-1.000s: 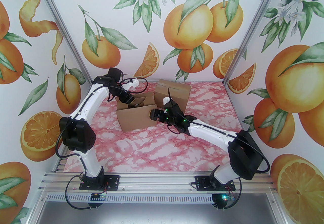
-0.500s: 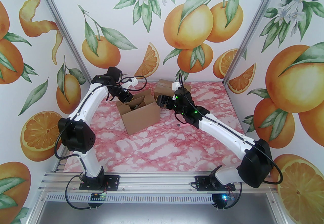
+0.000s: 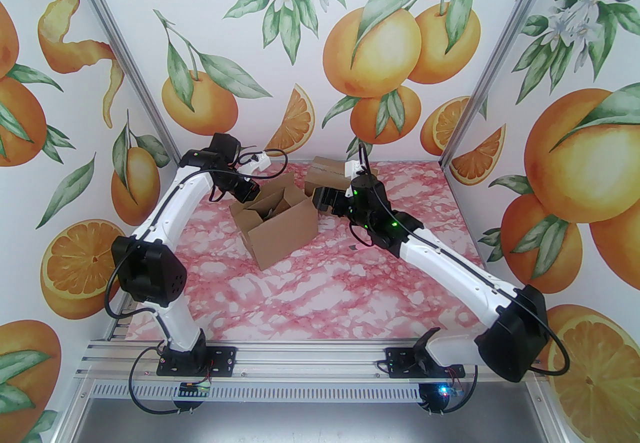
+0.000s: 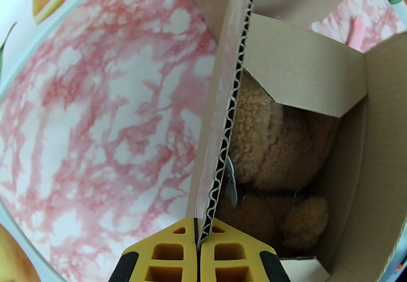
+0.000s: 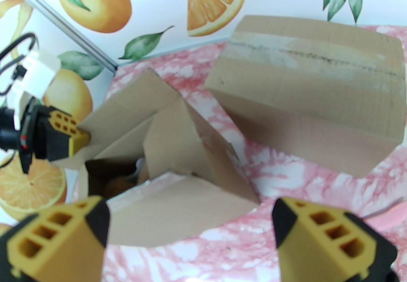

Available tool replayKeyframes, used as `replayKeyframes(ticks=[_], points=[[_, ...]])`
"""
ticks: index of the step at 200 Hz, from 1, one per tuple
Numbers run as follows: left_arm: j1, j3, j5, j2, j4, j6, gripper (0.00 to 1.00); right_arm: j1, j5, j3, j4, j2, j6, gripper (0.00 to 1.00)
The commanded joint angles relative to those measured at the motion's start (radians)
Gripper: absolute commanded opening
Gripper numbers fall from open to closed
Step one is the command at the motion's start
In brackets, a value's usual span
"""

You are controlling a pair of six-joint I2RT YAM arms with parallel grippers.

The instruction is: Unpack the express box

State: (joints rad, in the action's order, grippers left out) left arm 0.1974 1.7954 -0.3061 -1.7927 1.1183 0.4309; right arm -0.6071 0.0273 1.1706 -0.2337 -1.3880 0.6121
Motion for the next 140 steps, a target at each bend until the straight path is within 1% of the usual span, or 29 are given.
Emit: replayKeyframes(ticks=[1,37,57,89,111,128,140], points=[[0.001,-0.039,-0.026,0.077,-0.015,-0.076,0.0,-0.004,0.0,0.027,-0.007,0.004,0.004,0.9],[0.004,-0.127,-0.028,0.195,-0.103,-0.148,0.0,-0.03,-0.004,0.074,0.002,-0.007,0.003,0.89],[0.01,-0.179,-0.01,0.263,-0.155,-0.185,0.0,-0.055,-0.013,0.123,-0.008,-0.03,-0.014,0.89],[0.049,-0.233,0.029,0.349,-0.213,-0.224,0.0,-0.114,-0.027,0.225,-0.046,-0.092,-0.066,0.88],[0.096,-0.252,0.115,0.393,-0.234,-0.239,0.0,-0.158,-0.034,0.294,-0.076,-0.141,-0.112,0.83],[0.132,-0.264,0.199,0.42,-0.249,-0.239,0.0,-0.196,-0.001,0.327,-0.094,-0.164,-0.166,0.81],[0.145,-0.28,0.23,0.441,-0.271,-0.242,0.0,-0.219,0.033,0.344,-0.109,-0.181,-0.215,0.8]])
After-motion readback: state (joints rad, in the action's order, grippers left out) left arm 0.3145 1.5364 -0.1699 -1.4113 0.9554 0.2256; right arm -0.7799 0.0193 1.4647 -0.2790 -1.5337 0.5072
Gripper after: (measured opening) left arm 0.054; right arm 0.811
